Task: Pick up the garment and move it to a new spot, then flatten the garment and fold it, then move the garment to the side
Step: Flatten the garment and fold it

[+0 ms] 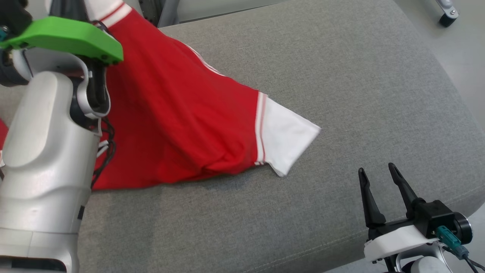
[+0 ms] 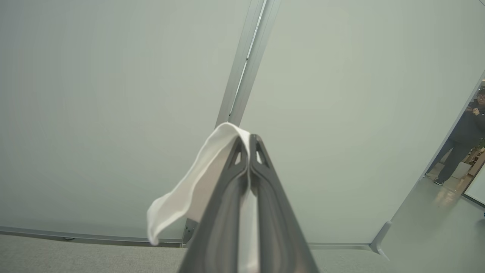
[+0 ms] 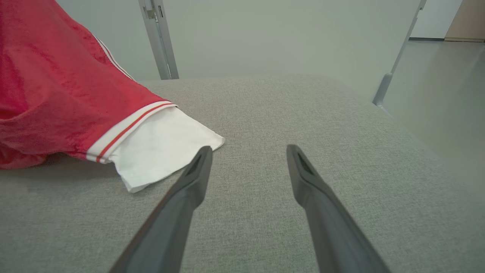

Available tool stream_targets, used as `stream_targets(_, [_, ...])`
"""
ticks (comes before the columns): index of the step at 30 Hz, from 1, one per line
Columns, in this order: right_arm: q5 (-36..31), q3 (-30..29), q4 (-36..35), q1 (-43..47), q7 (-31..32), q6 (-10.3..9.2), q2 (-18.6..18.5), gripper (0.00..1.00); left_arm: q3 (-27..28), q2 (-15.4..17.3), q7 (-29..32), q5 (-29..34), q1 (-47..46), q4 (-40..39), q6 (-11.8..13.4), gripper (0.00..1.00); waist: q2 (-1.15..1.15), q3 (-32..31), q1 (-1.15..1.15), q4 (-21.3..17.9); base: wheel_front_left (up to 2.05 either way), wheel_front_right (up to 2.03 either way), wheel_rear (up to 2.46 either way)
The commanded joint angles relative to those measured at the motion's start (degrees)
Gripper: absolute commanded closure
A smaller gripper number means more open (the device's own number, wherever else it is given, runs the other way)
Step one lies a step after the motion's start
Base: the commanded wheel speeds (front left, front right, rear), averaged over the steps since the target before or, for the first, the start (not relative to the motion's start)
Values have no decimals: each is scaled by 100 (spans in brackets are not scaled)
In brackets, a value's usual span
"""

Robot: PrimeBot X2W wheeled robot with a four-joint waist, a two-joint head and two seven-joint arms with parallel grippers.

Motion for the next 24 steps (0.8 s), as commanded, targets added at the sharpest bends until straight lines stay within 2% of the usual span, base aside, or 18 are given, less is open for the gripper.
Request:
stream_targets(1, [26, -12, -8, 39, -1, -4, -1, 0, 44, 41, -141, 82, -162, 39, 62, 100, 0, -13, 0, -8, 0, 0, 0])
stream_targets(5, [-10, -41, -12, 71, -1, -4, -6, 0, 72, -2, -493, 344, -455, 108, 132, 100, 0, -14, 0, 40, 0, 0, 0])
stream_targets(10, [-23, -22, 5, 22, -1, -4, -16, 0, -348, -471, -595, 589, -186, -88, -62, 100, 0, -18, 0, 128, 0, 0, 0])
stream_targets(13, [-13, 7, 13, 6, -1, -4, -15, 0, -791, -786, -614, 593, 174, -209, -233, 100, 0, -9, 0, 161, 0, 0, 0])
stream_targets(15, [0, 36, 17, -7, -1, -4, -15, 0, -1256, -932, -619, 532, 450, -253, -398, 100, 0, 8, 0, 164, 0, 0, 0])
stream_targets(18, [25, 111, 22, -91, -1, -4, -12, 0, -2360, -1007, -505, 140, 836, -308, -663, 100, 0, 98, 0, 117, 0, 0, 0])
stream_targets(21, [74, 236, 70, -237, -1, -4, -14, 0, -3470, -986, -496, -333, 937, -367, -547, 100, 0, 241, 0, -60, 0, 0, 0])
stream_targets(24, [125, 361, 108, -387, -1, -4, -4, 0, -4303, -989, -526, -799, 927, -309, -440, 100, 0, 410, 0, -295, 0, 0, 0])
